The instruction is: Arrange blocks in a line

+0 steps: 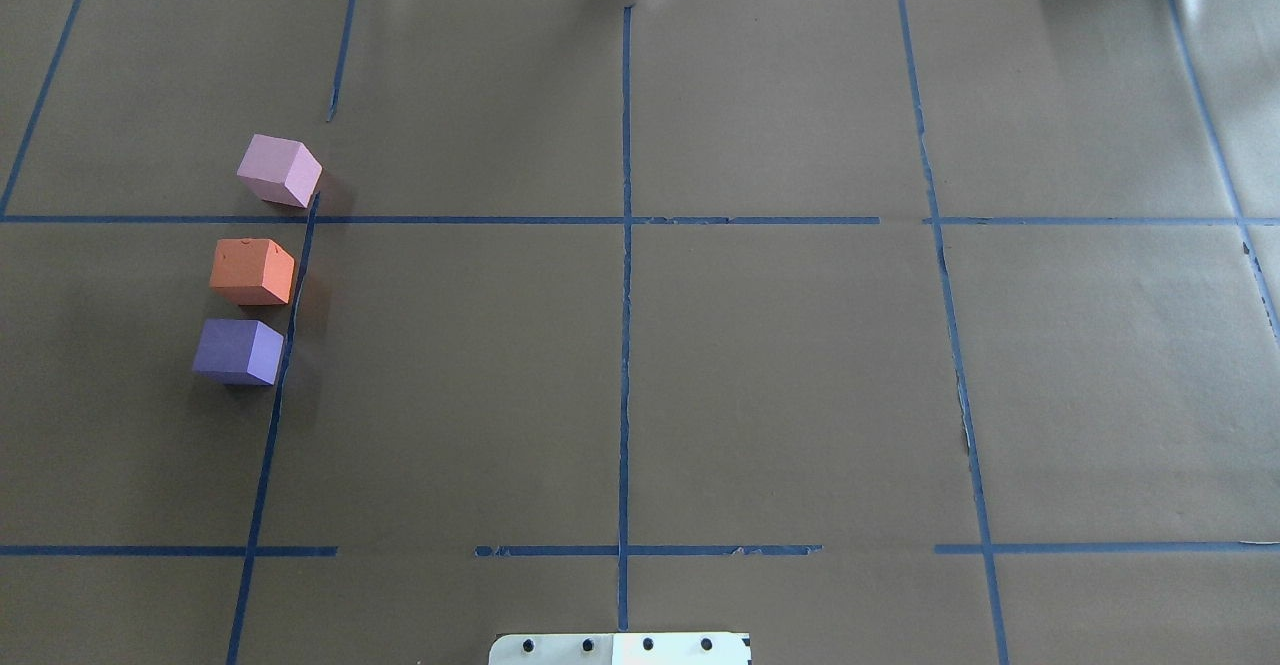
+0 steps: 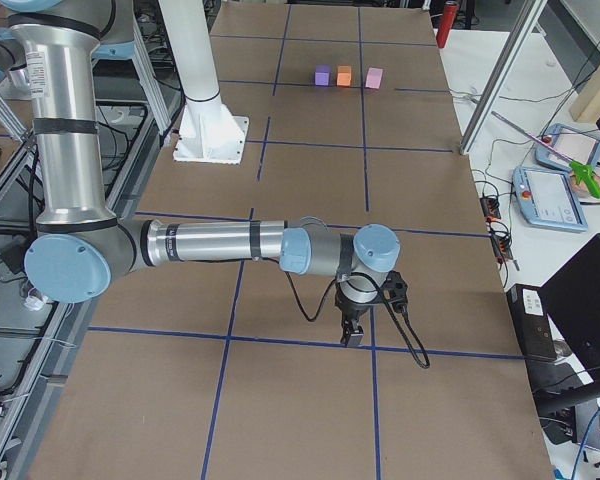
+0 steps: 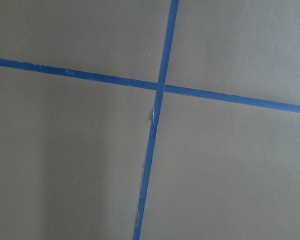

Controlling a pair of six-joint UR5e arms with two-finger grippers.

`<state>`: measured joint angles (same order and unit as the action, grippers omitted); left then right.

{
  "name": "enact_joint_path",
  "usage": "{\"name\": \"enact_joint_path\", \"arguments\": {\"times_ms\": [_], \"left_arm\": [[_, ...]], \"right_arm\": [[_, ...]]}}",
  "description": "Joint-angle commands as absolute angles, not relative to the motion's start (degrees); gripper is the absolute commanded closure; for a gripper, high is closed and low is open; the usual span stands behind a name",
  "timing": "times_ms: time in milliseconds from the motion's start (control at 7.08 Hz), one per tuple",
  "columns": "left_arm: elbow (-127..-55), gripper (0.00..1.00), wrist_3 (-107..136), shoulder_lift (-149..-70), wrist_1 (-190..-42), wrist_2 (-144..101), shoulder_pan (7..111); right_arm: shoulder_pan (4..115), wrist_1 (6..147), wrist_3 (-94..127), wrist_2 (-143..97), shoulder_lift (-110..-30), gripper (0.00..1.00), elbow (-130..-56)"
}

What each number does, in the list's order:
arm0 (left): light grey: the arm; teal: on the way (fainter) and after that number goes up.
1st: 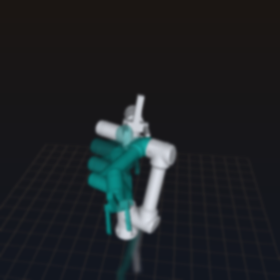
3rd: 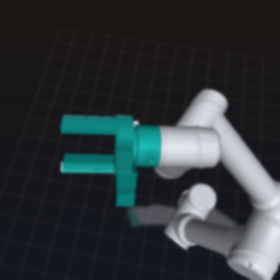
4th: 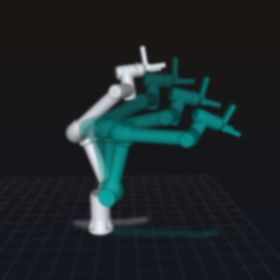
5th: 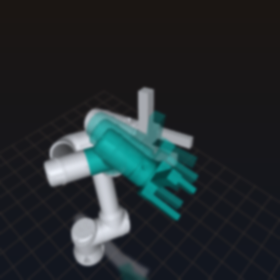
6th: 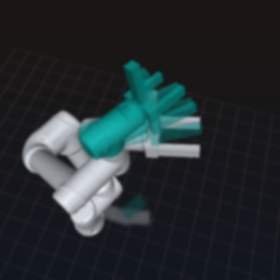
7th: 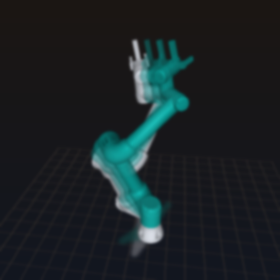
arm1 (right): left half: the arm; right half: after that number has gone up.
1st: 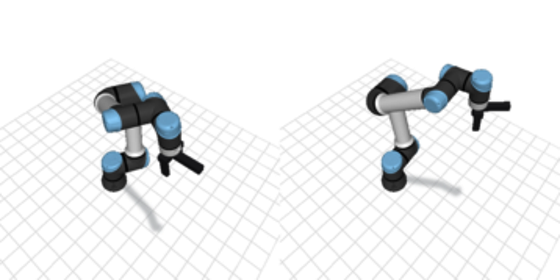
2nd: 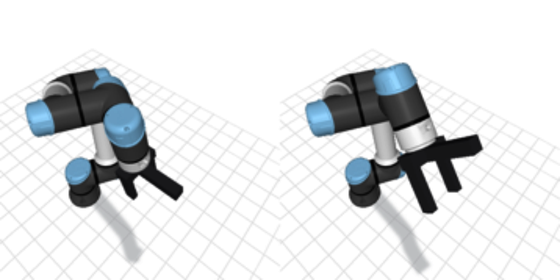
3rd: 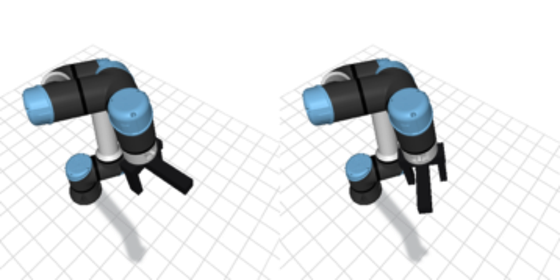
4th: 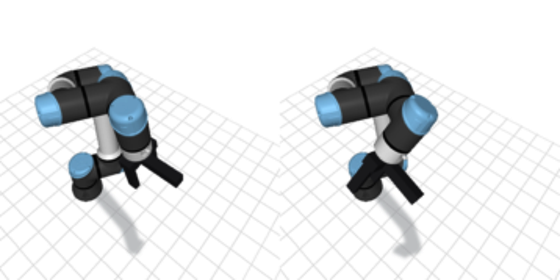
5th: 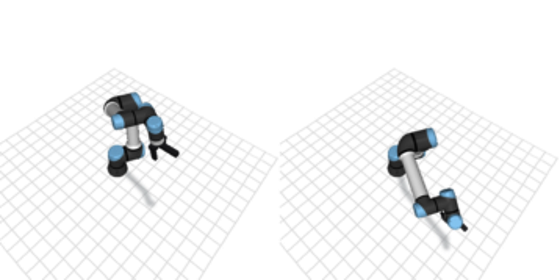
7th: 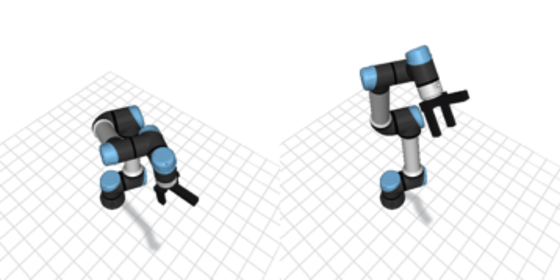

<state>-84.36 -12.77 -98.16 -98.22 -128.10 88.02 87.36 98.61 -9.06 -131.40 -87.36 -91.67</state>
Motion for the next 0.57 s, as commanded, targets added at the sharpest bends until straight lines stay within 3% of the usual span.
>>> {"name": "enact_joint_path", "arguments": {"times_ms": [0, 424], "left_arm": [[-82.36, 0.00, -14.33, -93.61, -102.22, -128.23, 90.35], [-80.59, 0.00, -6.39, -93.16, -101.78, -131.02, 90.35]], "right_arm": [[87.36, 98.61, -9.05, -131.40, -87.36, 0.00, -91.67], [87.36, 98.61, -9.14, -131.40, -87.36, 0.00, -91.67]]}}
